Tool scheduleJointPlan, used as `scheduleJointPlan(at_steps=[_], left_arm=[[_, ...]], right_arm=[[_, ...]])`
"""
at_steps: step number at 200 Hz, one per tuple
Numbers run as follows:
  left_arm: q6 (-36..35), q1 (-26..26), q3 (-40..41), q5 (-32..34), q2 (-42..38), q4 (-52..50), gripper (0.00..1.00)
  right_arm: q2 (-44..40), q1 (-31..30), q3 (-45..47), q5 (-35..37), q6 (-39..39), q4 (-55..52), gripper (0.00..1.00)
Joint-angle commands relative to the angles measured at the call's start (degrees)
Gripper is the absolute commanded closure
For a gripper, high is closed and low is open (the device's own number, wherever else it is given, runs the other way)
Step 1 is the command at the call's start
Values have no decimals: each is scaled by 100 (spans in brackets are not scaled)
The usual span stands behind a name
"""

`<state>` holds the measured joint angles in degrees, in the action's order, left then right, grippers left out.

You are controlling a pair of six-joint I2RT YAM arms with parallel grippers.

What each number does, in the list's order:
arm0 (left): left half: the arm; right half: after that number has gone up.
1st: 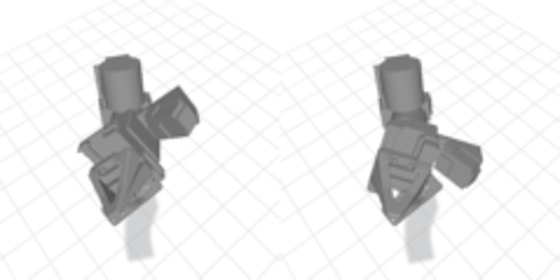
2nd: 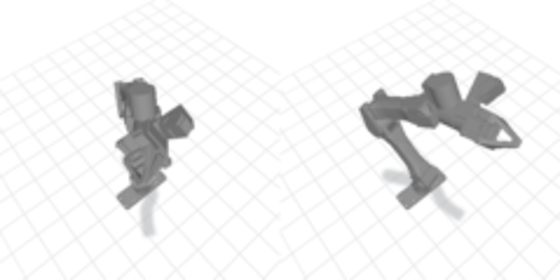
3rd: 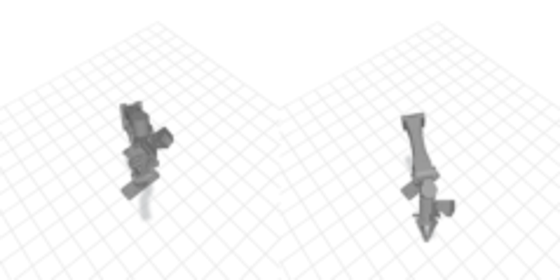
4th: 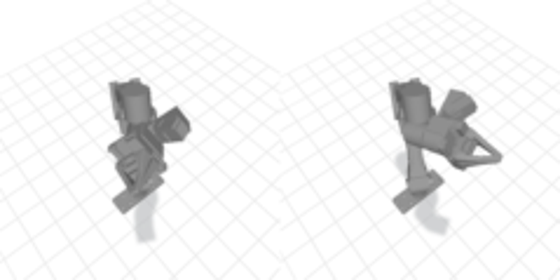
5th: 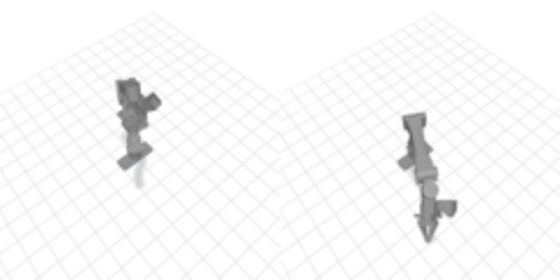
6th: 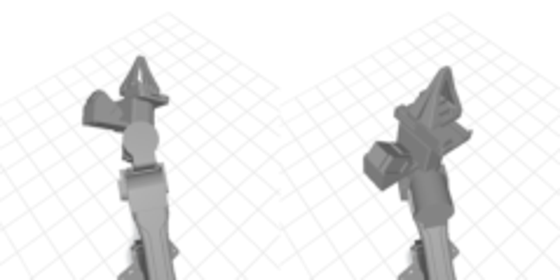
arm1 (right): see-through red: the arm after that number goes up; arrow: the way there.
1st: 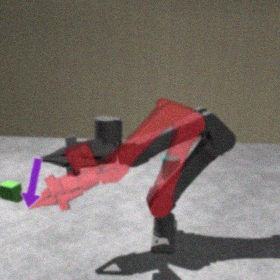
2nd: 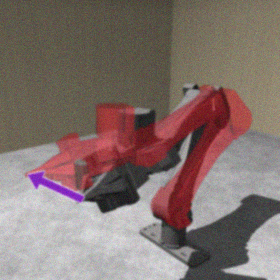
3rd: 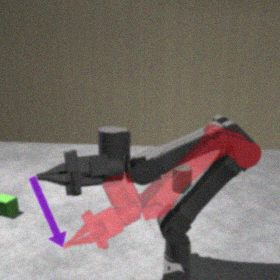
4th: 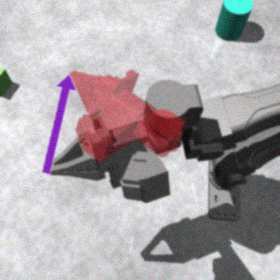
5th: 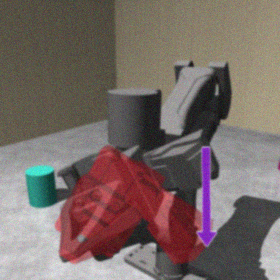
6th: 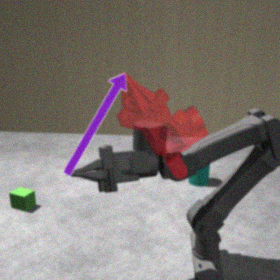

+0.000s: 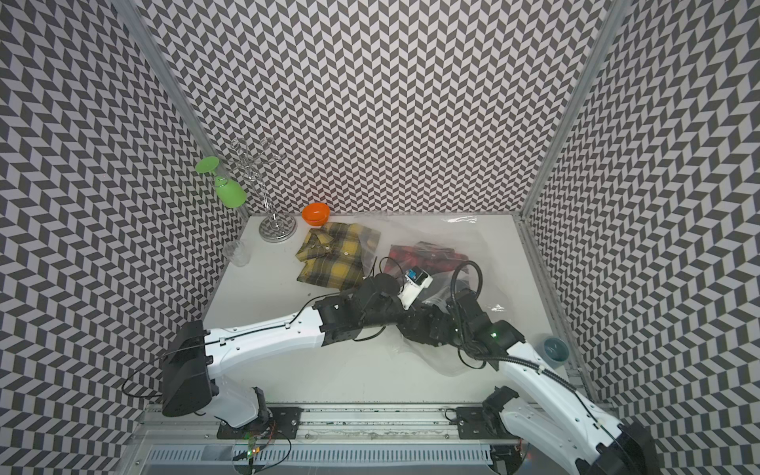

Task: Place the folded shirt into the vacuum bag
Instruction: Place the shirt in the vacuum bag.

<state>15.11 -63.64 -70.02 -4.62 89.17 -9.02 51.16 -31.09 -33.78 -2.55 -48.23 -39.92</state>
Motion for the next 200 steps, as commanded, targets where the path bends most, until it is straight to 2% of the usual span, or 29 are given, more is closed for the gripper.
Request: scheduleJointPlan(at_steps=[1,24,71,93,119,146,176,195,200], left_arm=[[44,-5,-220,-134,35,243,100],[50,-5,-231,-179,39,261,100],[49,-19,-206,-214,16,216,100],[44,-30,-217,-232,47,211,100],[44,-66,-240,-284,79,182,100],[36,-107,-241,-274,68,131,100],[41,-122,-227,-241,57,126,100],[31,-114,-233,-241,58,111,100],[35,-121,-236,-239,65,116,100]], right_arm=[[-117,-29,531,-597,-521,800,31],[30,-23,1146,-987,-1094,1737,30],[634,215,1808,-1271,-1831,3377,17],[961,427,1922,-1754,-2098,3937,14],[1023,446,2349,-1664,-2920,4852,13],[619,437,2845,-1041,-3688,5921,25],[379,447,2889,-362,-3837,6164,55],[380,493,2865,-16,-3744,6286,67],[413,519,2854,-8,-3720,6344,74]])
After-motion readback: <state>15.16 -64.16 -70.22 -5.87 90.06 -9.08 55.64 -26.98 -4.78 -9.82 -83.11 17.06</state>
